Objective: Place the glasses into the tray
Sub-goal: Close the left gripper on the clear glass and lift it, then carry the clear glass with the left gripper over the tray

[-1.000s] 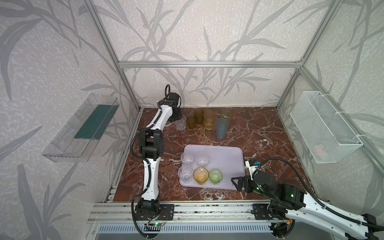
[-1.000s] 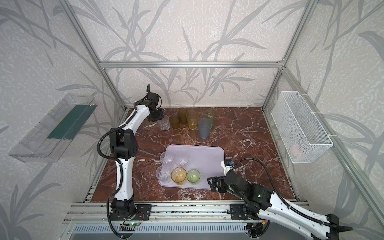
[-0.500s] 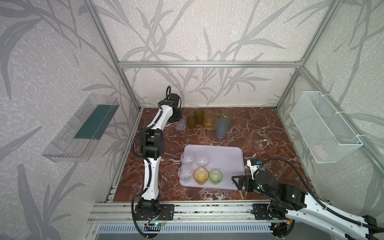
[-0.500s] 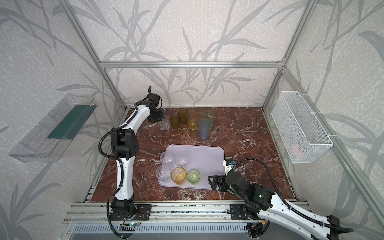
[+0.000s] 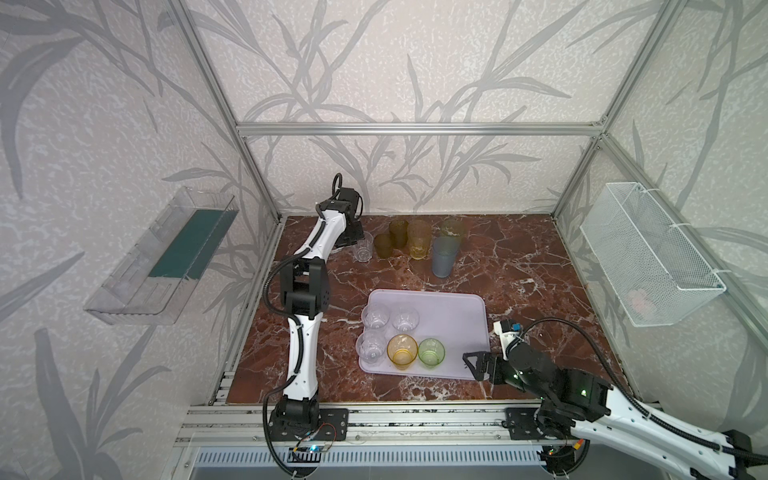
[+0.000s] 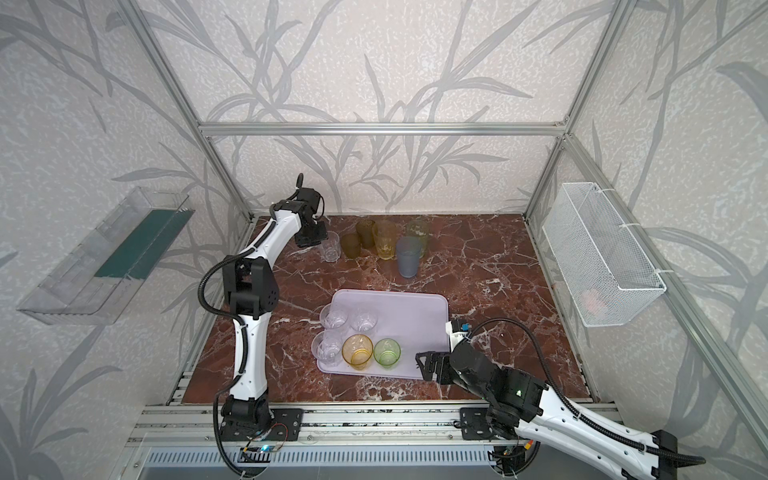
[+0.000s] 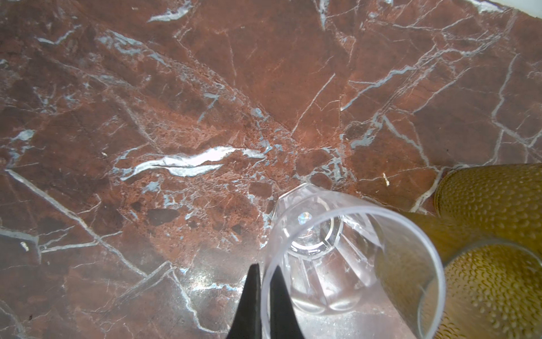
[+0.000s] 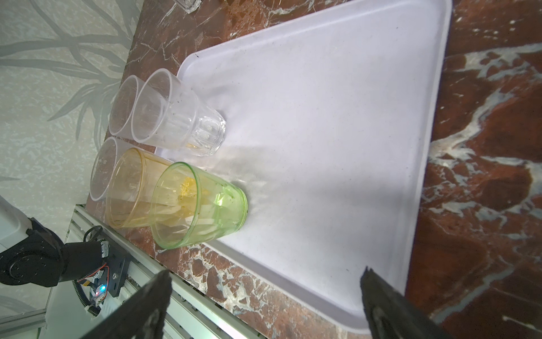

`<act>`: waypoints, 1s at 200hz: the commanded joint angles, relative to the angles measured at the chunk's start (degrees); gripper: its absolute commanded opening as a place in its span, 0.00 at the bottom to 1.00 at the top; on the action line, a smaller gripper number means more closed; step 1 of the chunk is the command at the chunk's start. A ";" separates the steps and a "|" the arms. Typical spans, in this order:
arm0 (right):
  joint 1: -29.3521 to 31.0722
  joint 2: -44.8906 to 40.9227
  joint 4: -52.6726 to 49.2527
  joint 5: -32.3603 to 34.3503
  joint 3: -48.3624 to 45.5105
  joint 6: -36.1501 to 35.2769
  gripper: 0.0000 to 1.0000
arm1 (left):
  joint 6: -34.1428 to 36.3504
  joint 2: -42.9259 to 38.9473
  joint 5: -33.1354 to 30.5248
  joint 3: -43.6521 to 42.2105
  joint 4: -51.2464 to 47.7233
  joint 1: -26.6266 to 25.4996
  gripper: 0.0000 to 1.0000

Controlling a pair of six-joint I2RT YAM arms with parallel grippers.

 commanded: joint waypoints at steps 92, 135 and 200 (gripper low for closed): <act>-2.38 -4.10 -4.53 0.43 1.51 0.49 0.99 | 1.56 -14.13 -0.76 -10.04 -0.03 0.04 0.00; -3.40 -2.32 -6.36 -0.41 4.38 -0.72 0.99 | 1.38 -23.12 3.52 -21.92 3.75 -0.14 0.00; -5.42 -0.51 -6.20 -2.54 6.93 -2.90 0.99 | 1.65 -39.20 6.46 -41.17 7.55 -0.67 0.00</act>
